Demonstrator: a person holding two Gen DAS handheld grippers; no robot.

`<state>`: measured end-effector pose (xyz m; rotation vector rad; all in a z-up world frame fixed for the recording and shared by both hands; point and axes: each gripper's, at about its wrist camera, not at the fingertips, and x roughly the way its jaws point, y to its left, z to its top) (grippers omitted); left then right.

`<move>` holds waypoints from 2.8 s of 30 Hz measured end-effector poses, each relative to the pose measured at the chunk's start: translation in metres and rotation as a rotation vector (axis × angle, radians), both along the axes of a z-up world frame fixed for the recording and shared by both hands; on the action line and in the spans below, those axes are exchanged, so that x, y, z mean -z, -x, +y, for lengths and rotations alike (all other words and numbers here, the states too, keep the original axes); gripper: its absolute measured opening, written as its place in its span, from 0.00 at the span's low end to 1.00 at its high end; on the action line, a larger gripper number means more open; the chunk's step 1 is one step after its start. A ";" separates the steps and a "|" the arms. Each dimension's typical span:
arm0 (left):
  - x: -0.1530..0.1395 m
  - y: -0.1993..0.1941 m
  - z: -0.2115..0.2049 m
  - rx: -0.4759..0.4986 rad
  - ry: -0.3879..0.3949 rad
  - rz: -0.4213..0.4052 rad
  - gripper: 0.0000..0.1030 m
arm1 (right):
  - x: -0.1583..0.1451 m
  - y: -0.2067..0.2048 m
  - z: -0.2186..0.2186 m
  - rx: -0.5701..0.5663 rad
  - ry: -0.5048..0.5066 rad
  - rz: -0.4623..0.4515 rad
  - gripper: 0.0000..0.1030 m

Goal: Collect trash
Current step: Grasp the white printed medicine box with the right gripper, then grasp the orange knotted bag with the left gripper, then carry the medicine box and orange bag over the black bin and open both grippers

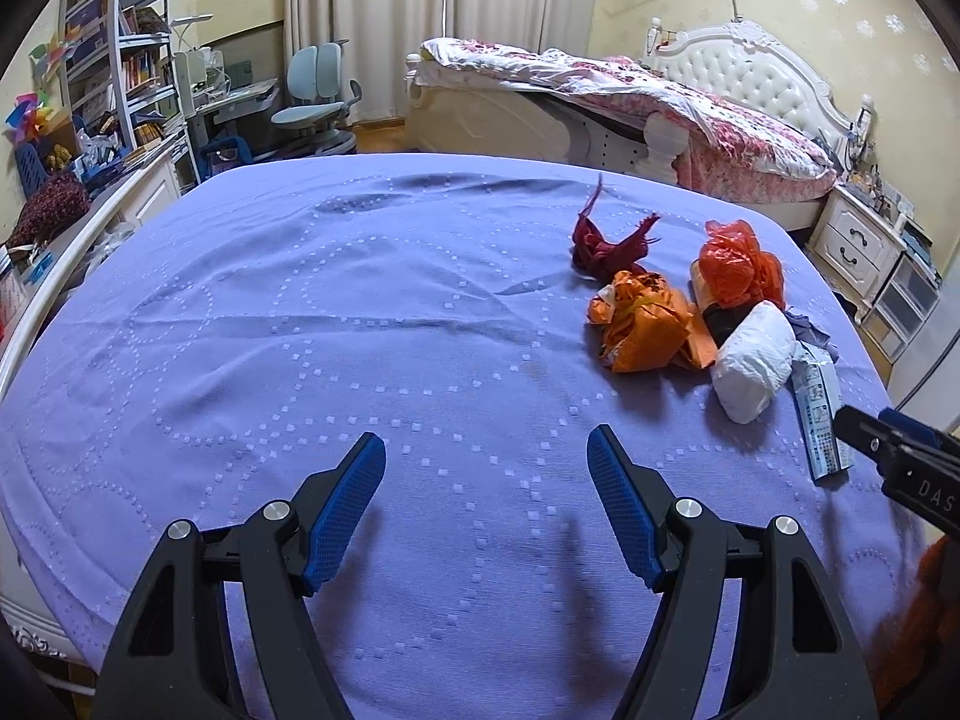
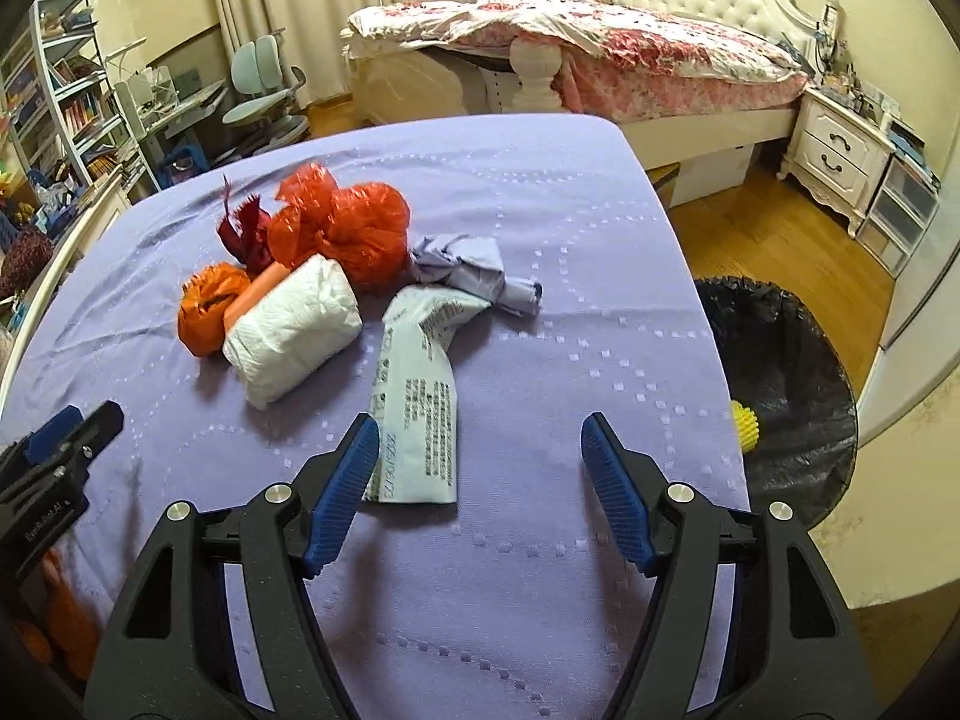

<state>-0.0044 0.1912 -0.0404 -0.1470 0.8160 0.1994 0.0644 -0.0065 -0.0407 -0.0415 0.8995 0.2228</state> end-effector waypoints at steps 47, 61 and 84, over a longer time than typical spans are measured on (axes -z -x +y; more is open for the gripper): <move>0.004 -0.055 -0.045 0.129 0.002 -0.011 0.29 | 0.012 -0.024 -0.033 0.003 -0.002 -0.003 0.30; -0.001 -0.016 -0.042 0.120 -0.001 -0.028 0.28 | 0.007 -0.002 -0.037 -0.012 -0.024 -0.024 0.27; -0.041 -0.020 -0.163 0.380 0.032 -0.146 0.28 | -0.030 0.021 -0.134 0.166 -0.050 -0.131 0.27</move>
